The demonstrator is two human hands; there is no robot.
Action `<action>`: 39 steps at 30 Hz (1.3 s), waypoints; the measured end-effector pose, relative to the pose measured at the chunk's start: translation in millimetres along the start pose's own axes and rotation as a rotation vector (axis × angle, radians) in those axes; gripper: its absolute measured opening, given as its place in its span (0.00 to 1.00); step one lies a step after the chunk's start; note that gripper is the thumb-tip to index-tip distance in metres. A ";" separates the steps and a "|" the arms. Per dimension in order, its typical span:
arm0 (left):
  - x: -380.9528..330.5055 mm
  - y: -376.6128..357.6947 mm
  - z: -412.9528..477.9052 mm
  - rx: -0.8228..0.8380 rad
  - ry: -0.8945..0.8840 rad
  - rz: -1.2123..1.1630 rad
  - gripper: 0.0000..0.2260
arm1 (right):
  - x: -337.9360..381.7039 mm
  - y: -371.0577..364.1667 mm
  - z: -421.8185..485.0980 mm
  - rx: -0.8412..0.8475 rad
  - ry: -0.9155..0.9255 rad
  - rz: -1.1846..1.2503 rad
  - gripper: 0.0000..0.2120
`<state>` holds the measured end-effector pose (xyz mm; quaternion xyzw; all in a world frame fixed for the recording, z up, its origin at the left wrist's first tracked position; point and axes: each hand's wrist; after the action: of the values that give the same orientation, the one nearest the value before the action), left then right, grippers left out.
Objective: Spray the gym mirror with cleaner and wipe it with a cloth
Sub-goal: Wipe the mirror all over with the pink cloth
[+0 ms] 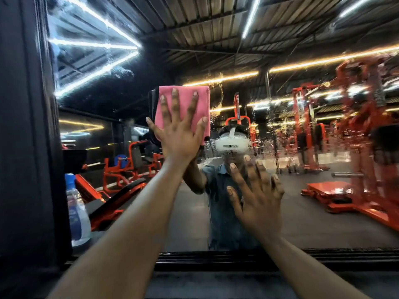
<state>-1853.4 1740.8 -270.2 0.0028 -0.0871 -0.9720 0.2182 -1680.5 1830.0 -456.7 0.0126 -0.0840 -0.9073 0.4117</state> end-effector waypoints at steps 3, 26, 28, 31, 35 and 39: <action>-11.7 -1.4 -21.9 0.013 -0.118 0.041 0.30 | 0.8 0.7 -0.4 0.003 -0.007 0.018 0.29; -27.4 2.4 70.1 -0.075 0.010 -0.029 0.30 | -0.9 -2.9 -0.1 0.004 -0.004 0.001 0.27; -39.5 1.4 49.9 -0.041 -0.156 0.030 0.31 | 0.4 -1.7 -0.3 0.008 -0.014 0.005 0.27; -16.8 4.9 34.6 0.029 -0.616 0.132 0.29 | 2.6 -0.7 0.6 0.024 -0.022 -0.005 0.28; 9.9 -2.3 40.0 -0.064 -0.295 0.055 0.29 | 2.3 -1.9 0.3 -0.008 -0.011 0.009 0.29; -30.1 -5.7 -3.1 -0.117 0.207 -0.044 0.30 | 0.8 -2.3 -1.0 -0.010 -0.009 0.014 0.30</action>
<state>-1828.4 1758.1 -275.2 0.0925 -0.0072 -0.9745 0.2042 -1682.7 1830.8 -457.9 0.0060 -0.0814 -0.9050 0.4175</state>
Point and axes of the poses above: each hand's wrist, its own z-axis towards the middle knuckle, its own y-axis out of the back of the hand, x = y × z, and after that the axes turned 7 degrees about z, right-handed
